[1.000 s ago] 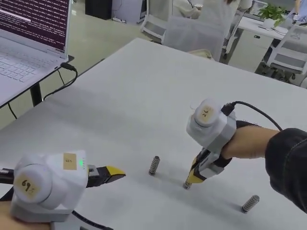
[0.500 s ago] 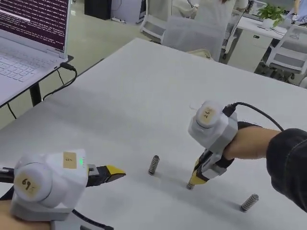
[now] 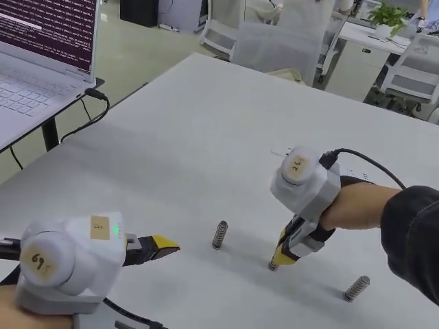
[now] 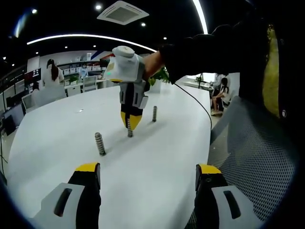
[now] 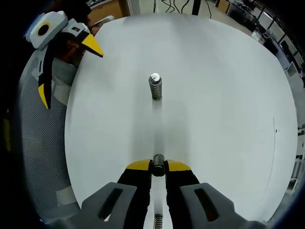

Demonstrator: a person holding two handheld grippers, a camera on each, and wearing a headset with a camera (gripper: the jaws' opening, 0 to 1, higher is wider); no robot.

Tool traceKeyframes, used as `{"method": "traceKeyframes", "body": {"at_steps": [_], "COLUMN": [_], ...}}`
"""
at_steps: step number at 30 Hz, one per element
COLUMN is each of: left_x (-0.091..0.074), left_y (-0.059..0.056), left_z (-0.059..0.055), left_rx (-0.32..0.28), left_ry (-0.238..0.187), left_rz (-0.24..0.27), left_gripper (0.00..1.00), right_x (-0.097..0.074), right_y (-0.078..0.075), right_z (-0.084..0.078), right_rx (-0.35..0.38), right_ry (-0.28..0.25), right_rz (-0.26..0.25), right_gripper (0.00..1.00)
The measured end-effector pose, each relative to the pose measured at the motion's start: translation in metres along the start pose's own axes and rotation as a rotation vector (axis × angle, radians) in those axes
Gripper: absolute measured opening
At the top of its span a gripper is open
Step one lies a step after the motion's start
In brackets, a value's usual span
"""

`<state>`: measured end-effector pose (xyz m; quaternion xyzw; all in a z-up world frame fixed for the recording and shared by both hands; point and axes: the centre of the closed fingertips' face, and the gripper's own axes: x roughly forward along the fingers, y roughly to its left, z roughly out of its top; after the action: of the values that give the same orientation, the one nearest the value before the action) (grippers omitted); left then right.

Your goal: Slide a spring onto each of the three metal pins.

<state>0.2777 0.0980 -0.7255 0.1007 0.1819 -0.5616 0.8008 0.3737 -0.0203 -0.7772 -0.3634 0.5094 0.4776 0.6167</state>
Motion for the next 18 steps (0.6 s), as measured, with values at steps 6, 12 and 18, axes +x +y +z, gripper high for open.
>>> {"method": "traceKeyframes", "body": {"at_steps": [6, 12, 18], "left_x": [0.0005, 0.0003, 0.001], "left_y": [0.0001, 0.0004, 0.0004], "left_z": [-0.0001, -0.0002, -0.0005], "left_rx": [0.001, -0.001, -0.001], "left_ry": [0.0, -0.002, -0.001], "left_rz": [-0.002, -0.003, -0.005], "left_gripper": [0.79, 0.79, 0.79], "right_x": [0.0, 0.0005, 0.0008], "right_y": [0.0003, 0.0005, 0.0003], "right_z": [-0.0001, -0.0007, -0.0006], "right_rx": [0.004, -0.001, -0.003], "right_ry": [0.0, 0.001, -0.004], "right_rz": [-0.001, -0.004, -0.005], "right_gripper": [0.08, 0.09, 0.11]}}
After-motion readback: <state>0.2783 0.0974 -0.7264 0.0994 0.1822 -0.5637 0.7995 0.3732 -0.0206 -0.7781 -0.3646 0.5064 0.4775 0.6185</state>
